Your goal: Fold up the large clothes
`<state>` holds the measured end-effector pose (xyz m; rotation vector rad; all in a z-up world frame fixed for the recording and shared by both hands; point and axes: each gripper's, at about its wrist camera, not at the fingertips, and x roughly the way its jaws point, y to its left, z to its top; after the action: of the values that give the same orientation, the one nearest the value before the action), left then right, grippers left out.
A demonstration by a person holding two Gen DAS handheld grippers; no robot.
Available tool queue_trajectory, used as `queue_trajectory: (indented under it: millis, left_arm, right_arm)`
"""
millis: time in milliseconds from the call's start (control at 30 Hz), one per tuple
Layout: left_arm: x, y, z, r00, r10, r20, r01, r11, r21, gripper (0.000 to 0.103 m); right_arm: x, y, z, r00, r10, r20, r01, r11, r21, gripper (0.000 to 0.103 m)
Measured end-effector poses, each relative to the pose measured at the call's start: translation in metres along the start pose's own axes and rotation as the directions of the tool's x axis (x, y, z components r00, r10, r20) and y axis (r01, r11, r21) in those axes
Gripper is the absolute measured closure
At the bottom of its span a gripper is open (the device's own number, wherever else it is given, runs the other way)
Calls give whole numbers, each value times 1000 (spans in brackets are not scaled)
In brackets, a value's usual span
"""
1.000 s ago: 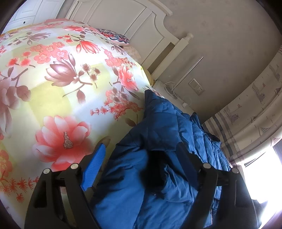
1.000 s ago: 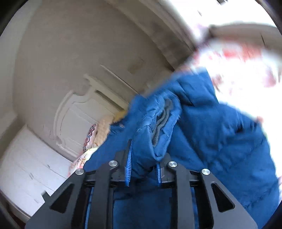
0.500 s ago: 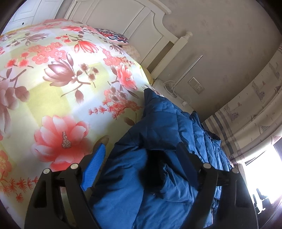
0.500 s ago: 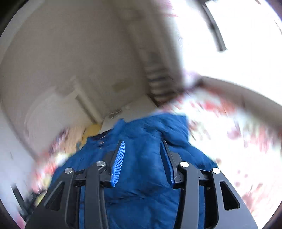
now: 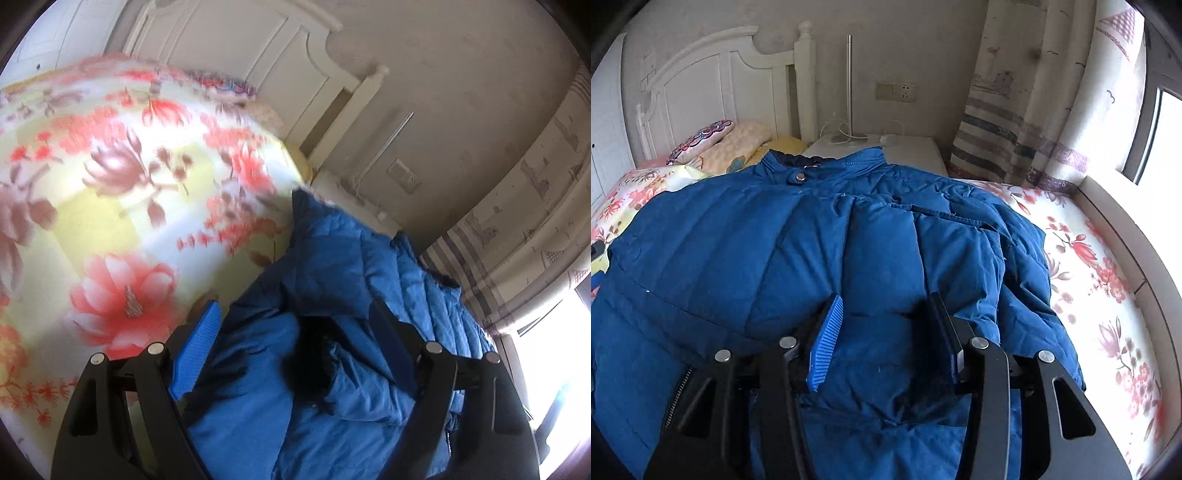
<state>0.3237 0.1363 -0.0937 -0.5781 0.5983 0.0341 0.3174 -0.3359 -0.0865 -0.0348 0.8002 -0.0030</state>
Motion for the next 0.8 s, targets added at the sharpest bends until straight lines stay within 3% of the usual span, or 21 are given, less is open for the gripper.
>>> queue_trajectory:
  millis: [67,167,300,367,433,500,633,733,800]
  left_arm:
    - [-15,-9,5,999,-10,52,8,1000,28,22]
    - [-31,-45,12,997,-63,52,57,990,125,21]
    - [-13,-109,-5,997,-69,-38,78,925,371,12]
    - [17,-122,-22,995,-5,-102,50,897,439,12]
    - [58,-120,-44,971,107,-214,9,879,477,12]
    - [58,-124,-45,970,127,-207,-8,868,497,11]
    - [40,-143,-16,976,49,-211,45,907,419,12]
    - [39,-165,1,983,-3,-182,82,901,426,11]
    - [58,-177,9,985,31,-170,48,895,444,11]
  right_arm:
    - [2,-3,-1,1000,14,-4,-14,1000,14,59]
    - [2,-9,-1,999,32,0,-32,999,30,58]
    - [2,-10,4,999,41,4,-41,998,37,58]
    - [2,-11,3,999,49,4,-49,998,41,57]
    - [2,-10,4,998,55,4,-55,998,42,56]
    - [2,-9,3,998,57,6,-57,998,36,54]
    - [2,-8,3,999,53,7,-54,998,29,52]
    - [2,-8,3,998,55,7,-55,998,29,52]
    - [2,-8,3,998,58,6,-58,998,32,52]
